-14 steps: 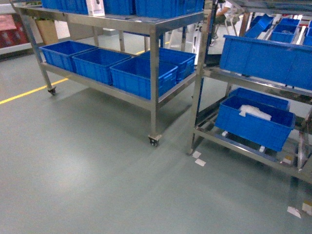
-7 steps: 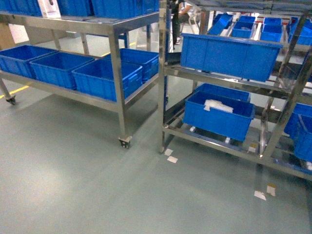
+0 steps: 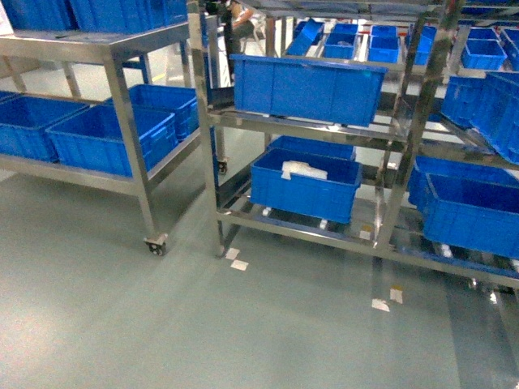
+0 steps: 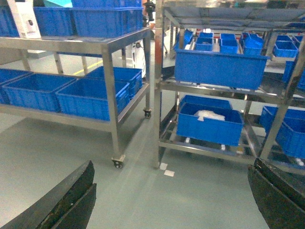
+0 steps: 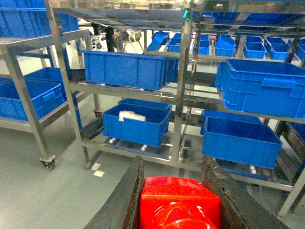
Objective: Pick red block from blue box to shelf
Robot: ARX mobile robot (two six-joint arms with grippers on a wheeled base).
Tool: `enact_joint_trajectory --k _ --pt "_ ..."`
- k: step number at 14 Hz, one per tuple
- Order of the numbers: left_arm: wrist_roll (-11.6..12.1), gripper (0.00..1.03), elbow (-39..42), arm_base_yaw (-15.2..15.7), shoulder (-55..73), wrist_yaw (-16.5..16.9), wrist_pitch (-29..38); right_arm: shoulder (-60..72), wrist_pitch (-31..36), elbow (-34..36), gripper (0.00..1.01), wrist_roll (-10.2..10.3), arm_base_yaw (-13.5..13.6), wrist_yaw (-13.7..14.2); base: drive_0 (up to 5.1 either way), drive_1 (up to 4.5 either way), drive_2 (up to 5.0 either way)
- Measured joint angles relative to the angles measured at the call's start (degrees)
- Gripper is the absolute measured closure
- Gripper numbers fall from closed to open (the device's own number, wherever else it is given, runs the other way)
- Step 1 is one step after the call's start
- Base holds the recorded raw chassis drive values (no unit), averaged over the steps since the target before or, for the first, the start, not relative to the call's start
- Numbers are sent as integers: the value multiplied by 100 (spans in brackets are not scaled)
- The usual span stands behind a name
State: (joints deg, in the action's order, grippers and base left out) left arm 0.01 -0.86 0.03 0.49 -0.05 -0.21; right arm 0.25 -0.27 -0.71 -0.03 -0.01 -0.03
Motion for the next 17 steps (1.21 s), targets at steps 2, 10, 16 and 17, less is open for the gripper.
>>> enact_joint_trajectory --k 2,10,16,17 --pt "0 5 0 0 0 0 0 0 2 0 72 0 0 0 -155 -155 -155" --pt "2 5 0 0 0 0 0 0 2 0 72 2 0 0 -155 -155 -155" --pt "0 5 0 0 0 0 0 0 2 0 72 2 0 0 -155 -155 -155" --pt "0 5 0 0 0 0 0 0 0 0 72 0 0 0 -155 -155 -155"
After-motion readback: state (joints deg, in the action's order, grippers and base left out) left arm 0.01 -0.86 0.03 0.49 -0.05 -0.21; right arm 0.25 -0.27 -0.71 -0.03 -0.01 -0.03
